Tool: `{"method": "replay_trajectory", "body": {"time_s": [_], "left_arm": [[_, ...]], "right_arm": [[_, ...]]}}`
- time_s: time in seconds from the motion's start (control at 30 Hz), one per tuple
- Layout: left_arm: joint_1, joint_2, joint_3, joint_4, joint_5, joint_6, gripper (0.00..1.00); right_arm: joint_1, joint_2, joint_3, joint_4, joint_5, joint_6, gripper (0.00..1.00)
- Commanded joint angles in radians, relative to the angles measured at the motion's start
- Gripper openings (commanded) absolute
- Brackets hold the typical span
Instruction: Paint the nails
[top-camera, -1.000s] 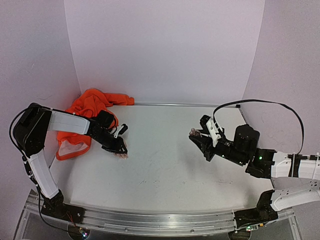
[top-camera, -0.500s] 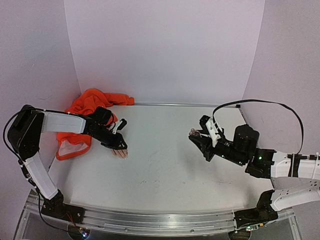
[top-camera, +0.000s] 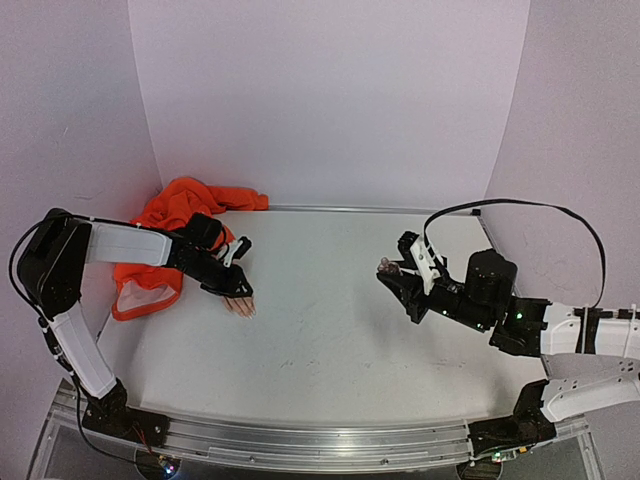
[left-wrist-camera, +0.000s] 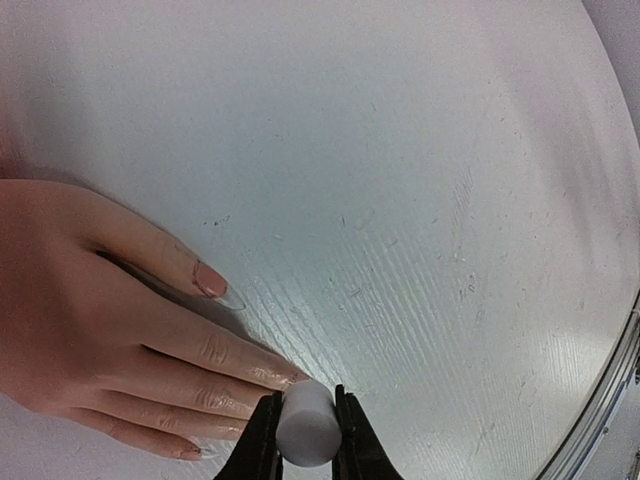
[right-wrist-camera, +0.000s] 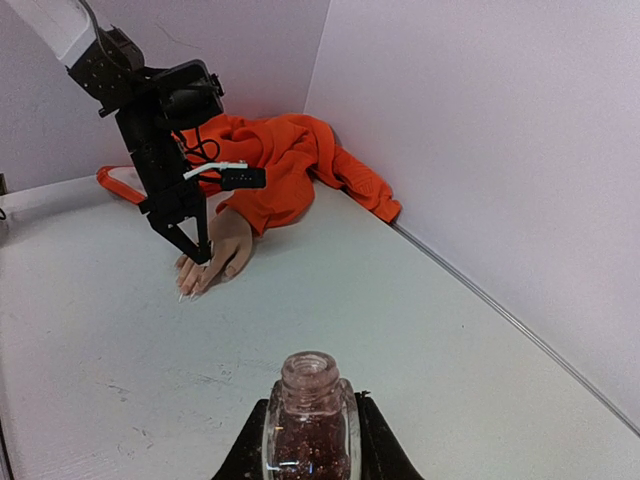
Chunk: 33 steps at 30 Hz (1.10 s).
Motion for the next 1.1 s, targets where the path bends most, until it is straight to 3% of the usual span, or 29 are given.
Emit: {"method": "replay_trajectory", "body": {"time_s": [0.0,1.07], "left_arm": [[0.004,0.017,0.048,-0.004,-0.005,0.022,0.0],[-0.001,0.016,0.031,-0.029,-0.002,0.015,0.0]], "right_arm": [[-0.004,-0.01,0.008,0.08,-0.005,0.011,0.0],[-0.005,-0.014,0.005,0.081,-0.007,0.013,0.0]]}}
